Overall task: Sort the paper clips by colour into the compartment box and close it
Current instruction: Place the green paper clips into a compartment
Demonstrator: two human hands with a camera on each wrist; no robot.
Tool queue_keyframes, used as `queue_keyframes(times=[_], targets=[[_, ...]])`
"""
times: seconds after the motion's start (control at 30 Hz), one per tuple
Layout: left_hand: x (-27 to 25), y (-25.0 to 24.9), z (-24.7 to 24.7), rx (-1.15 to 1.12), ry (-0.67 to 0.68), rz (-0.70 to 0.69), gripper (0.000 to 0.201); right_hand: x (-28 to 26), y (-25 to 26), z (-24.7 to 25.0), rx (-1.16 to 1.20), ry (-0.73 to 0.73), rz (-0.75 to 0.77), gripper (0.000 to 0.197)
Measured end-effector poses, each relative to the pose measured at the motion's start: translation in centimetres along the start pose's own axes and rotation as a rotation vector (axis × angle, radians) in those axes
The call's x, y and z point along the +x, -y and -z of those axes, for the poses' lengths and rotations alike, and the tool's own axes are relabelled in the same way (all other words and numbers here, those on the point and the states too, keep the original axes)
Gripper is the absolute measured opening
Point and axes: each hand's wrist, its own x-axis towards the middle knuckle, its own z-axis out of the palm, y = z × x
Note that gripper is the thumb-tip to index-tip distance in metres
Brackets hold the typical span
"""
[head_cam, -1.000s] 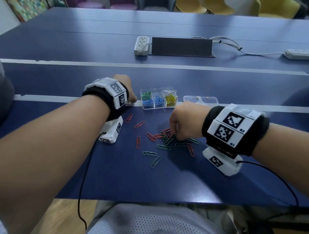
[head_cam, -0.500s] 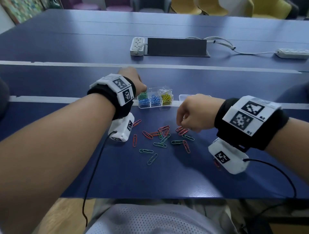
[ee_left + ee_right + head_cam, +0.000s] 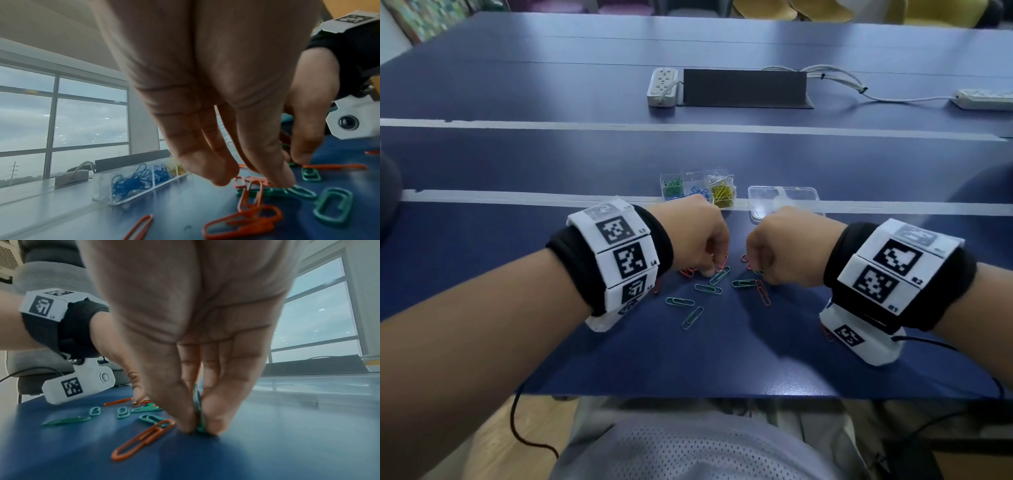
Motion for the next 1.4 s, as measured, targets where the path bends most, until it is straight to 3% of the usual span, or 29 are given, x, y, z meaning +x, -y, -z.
queue_keyframes(times=[0.27,0.47,0.6,0.9,1.03,1.2,1.3,1.4], targets=[[-0.5,0.9,-0.4,0.02,0.041,0.072,0.021,-0.4,-0.2,-0.3,0.122,-0.055,0.019,0.027],[-1.0,0.9,-0.5,0.088,0.031,-0.01,0.026,-0.6,0.8,-0.2,0.162,-0.118,0.09,0.025],[-0.5,0.4,-0.4,0.156,0.071,-0.025,0.03,-0.7,1.5,-0.5,0.083,-0.056,0.155,0.022],[-0.5,0.3,-0.5,0.184,0.077,-0.02,0.002,-0.5,2.1,-0.6,0.092,-0.004,0.2,0.024],[-0.7,0.4,-0.4,0.175,0.104,0.002,0.014,-0.2,2.5,-1.1,0.072,-0.018,0.2,0.023],[-1.1,0.7,-0.4,0.162,0.095,0.021,0.009,0.2,2.3,-0.9,0.064,-0.027,0.163,0.03],[-1.4,1.0,-0.4,0.104,0.056,0.031,0.013,0.5,1.5,-0.1,0.227,0.041,0.072,0.025],[-1.5,1.4,-0.6,0.082,0.04,0.049,0.011,1.0,0.5,0.6,0.542,0.188,-0.051,0.025]])
